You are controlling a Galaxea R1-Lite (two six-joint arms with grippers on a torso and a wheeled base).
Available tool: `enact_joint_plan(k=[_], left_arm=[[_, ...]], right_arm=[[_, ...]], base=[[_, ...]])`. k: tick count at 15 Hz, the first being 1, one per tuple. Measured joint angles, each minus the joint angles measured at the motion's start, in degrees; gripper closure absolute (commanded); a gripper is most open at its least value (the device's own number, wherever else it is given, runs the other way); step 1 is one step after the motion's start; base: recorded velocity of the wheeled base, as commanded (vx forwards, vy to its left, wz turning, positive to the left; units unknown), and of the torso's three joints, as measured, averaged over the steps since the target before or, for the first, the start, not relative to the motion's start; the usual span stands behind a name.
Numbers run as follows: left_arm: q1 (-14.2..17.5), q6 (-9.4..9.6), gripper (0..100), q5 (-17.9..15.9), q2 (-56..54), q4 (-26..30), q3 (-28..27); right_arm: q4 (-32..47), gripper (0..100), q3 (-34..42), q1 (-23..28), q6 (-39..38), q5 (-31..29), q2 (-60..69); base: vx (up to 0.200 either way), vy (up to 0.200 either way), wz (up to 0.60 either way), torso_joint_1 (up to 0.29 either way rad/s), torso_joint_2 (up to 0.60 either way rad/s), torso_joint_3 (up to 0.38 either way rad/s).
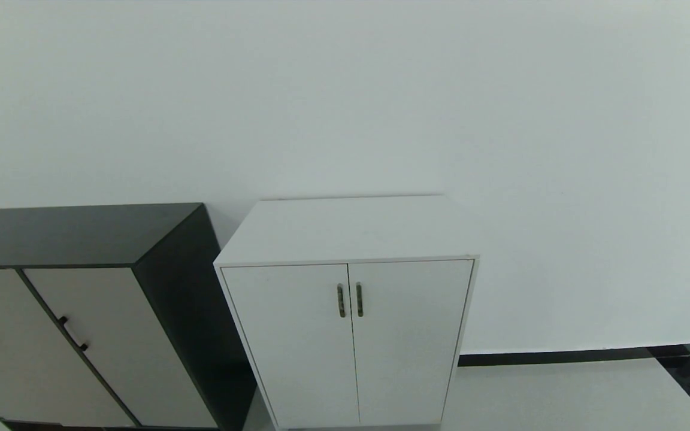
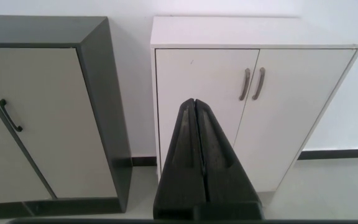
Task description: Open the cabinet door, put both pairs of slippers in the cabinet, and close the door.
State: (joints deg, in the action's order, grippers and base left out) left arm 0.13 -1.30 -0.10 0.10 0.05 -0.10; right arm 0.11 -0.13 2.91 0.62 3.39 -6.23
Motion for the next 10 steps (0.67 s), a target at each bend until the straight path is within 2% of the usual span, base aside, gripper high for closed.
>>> enact_joint_plan(k=[1, 3, 10], left_arm=[[0.0, 0.02, 100, 0.0, 0.0, 0.0, 0.0], [0.0, 0.09, 100, 0.0, 0.0, 0.0, 0.0], [0.0, 0.55, 100, -0.1, 0.0, 0.0, 0.0]], right_arm=[[-0.1, 100, 0.0, -2.3, -0.1, 0.0, 1.1], [0.0, 100, 0.1, -3.7, -0.4, 0.0, 2.7], [-0.1, 100, 0.1, -3.0, -0.5, -0.1, 6.3]], base=[[0.000, 0.000, 0.00, 0.000, 0.00, 0.000], [0.000, 0.000, 0.00, 0.000, 0.00, 0.000], [0.000, 0.000, 0.00, 0.000, 0.00, 0.000]])
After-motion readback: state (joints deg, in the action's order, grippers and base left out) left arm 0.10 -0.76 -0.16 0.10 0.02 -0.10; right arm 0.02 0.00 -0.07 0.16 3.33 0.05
